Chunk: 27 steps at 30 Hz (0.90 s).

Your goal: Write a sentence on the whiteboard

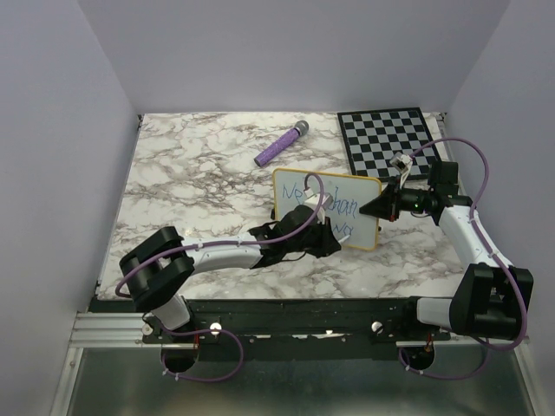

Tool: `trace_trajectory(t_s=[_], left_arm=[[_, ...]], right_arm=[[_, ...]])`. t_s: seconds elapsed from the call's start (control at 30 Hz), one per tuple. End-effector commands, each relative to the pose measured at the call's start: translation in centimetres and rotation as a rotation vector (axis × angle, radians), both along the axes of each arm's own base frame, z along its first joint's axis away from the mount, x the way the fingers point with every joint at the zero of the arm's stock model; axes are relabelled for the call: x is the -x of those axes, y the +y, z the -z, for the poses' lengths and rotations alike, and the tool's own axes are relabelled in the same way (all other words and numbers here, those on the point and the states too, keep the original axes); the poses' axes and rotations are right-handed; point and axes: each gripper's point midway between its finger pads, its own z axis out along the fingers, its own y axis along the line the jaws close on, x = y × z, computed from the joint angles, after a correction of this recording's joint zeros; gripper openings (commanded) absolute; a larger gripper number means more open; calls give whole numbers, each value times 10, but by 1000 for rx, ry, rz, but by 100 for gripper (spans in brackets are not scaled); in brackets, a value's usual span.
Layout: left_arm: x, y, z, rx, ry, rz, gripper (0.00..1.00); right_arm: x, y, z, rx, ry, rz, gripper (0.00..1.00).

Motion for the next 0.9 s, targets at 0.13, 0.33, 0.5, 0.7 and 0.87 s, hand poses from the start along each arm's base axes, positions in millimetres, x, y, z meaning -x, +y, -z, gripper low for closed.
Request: trace_trajectory(t_s=[0.13, 0.33, 0.5, 0.7, 0.87], left_arm=[[4, -11, 4, 2, 32, 48, 0], [6, -13, -7, 49, 14, 59, 0], [9, -8, -33, 123, -16, 63, 0], [13, 0, -47, 151, -35, 58, 0], [10, 7, -41, 141, -41, 38, 0]], right_arm=[[6, 4, -12, -41, -31, -34, 1], [6, 4, -12, -42, -30, -35, 1], [6, 4, -12, -41, -29, -34, 1], [6, 4, -12, -38, -34, -32, 1], [6, 4, -12, -38, -31, -30, 1]])
